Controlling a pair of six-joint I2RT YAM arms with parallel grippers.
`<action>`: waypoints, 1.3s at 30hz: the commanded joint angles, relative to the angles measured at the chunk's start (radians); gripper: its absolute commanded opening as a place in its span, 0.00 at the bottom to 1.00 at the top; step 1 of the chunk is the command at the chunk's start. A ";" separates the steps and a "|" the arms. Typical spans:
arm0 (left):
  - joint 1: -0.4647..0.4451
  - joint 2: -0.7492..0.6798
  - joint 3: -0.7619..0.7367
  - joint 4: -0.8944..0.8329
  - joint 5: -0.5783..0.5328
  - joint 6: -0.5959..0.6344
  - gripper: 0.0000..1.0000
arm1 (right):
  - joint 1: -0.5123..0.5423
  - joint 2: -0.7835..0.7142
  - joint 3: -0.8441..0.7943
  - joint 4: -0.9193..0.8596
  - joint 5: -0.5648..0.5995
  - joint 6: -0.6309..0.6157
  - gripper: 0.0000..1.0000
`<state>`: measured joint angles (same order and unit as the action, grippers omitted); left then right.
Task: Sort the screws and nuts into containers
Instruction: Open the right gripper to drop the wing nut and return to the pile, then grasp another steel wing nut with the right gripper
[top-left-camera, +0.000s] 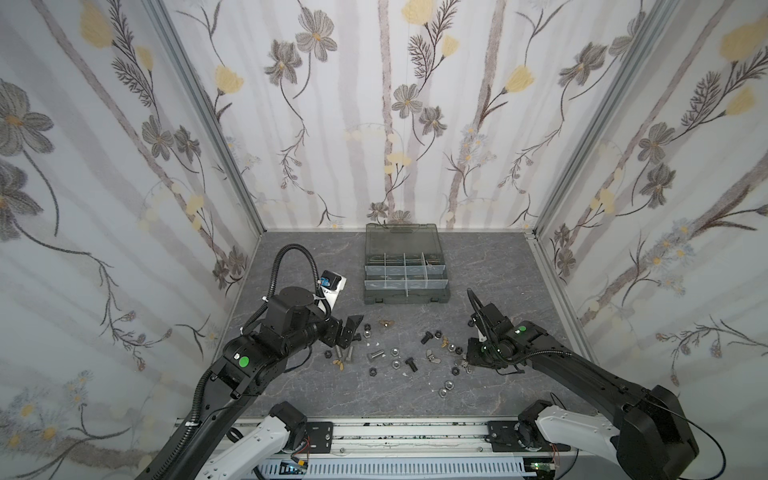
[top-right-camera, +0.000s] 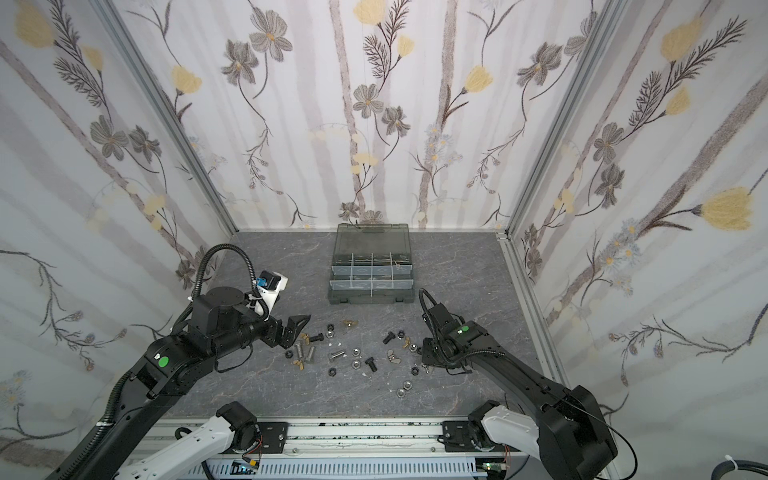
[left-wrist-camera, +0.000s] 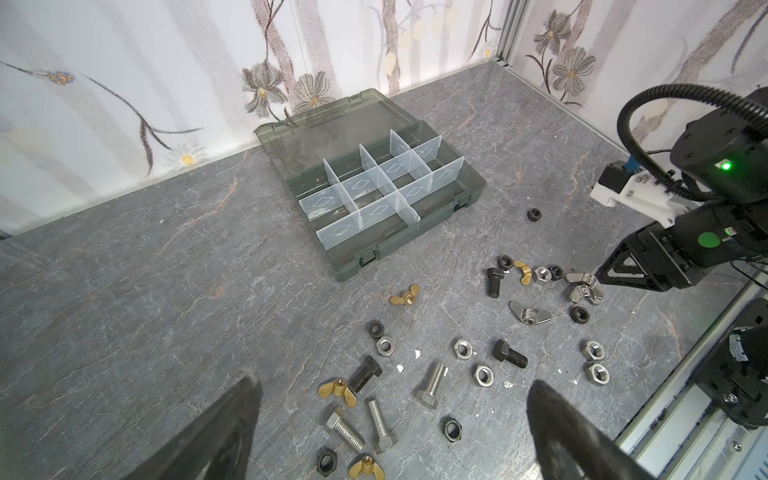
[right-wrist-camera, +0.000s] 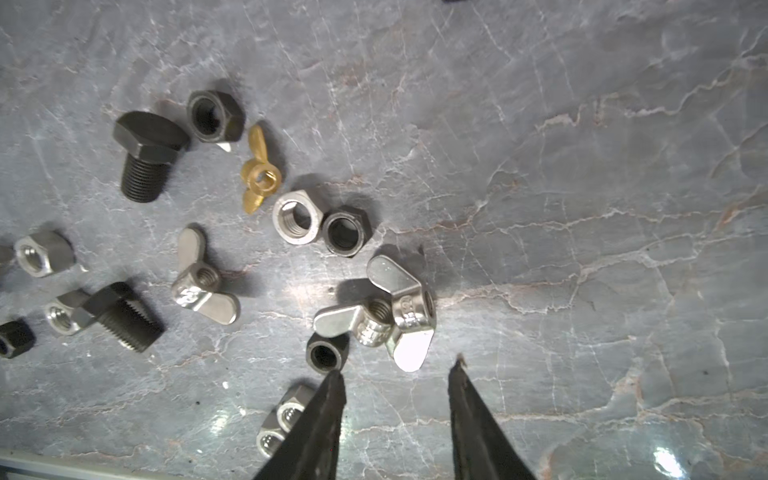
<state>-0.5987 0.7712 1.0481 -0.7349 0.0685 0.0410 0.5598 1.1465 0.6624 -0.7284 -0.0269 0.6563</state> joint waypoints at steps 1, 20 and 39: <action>-0.001 0.000 0.007 0.023 0.010 -0.007 1.00 | 0.003 0.002 -0.023 0.029 0.022 0.023 0.41; -0.001 0.002 0.001 0.024 0.009 -0.010 1.00 | 0.002 0.100 -0.049 0.087 0.073 0.010 0.31; 0.000 0.000 -0.009 0.027 0.011 -0.007 1.00 | 0.011 0.181 -0.049 0.141 0.068 0.006 0.23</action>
<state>-0.5987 0.7731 1.0447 -0.7338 0.0753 0.0334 0.5701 1.3170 0.6109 -0.6044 0.0265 0.6613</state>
